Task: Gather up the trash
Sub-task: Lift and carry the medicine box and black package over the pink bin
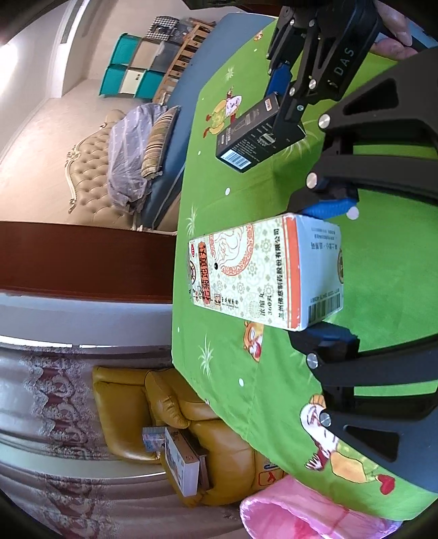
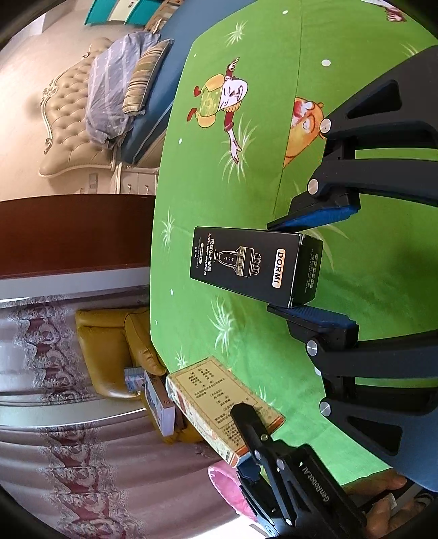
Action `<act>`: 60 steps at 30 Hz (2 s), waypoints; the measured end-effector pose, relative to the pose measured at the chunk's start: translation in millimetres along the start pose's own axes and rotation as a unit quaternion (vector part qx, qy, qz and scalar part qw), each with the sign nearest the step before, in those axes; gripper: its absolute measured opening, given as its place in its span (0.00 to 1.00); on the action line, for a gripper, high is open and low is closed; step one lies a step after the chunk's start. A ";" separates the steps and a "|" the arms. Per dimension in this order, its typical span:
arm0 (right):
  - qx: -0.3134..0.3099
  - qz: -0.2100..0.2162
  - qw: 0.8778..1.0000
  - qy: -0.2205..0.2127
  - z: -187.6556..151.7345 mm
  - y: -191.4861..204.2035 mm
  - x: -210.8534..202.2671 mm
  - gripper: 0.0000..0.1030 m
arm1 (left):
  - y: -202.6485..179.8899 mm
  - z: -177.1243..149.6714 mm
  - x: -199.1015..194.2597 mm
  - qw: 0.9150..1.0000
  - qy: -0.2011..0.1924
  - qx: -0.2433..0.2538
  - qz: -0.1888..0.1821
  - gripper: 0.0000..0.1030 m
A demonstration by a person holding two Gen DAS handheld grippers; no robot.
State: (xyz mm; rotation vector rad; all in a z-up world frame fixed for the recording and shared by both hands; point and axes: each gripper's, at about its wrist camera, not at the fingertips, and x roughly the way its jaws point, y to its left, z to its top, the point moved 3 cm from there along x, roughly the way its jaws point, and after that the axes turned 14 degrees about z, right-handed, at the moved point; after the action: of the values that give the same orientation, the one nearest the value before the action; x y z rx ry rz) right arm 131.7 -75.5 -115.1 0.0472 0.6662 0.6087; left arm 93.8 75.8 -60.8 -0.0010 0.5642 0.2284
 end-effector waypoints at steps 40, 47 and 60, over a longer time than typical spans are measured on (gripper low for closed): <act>-0.087 0.064 0.993 -0.040 -19.5 66.9 -35.6 0.40 | 38.7 -33.5 -81.2 0.998 -0.062 0.002 0.020 0.47; -0.130 0.091 0.987 -0.032 -27.4 95.5 -39.6 0.40 | 58.2 -46.7 -89.5 0.998 -0.055 -0.001 0.033 0.47; -0.184 0.124 0.975 -0.019 -35.3 134.1 -42.4 0.40 | 101.9 -63.7 -109.4 0.996 -0.053 -0.022 0.069 0.48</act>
State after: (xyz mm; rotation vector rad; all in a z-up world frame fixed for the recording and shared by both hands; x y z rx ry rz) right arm 15.5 7.1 -88.2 -0.2061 0.5046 0.9631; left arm -51.6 147.6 -50.4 0.0071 0.4546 0.3743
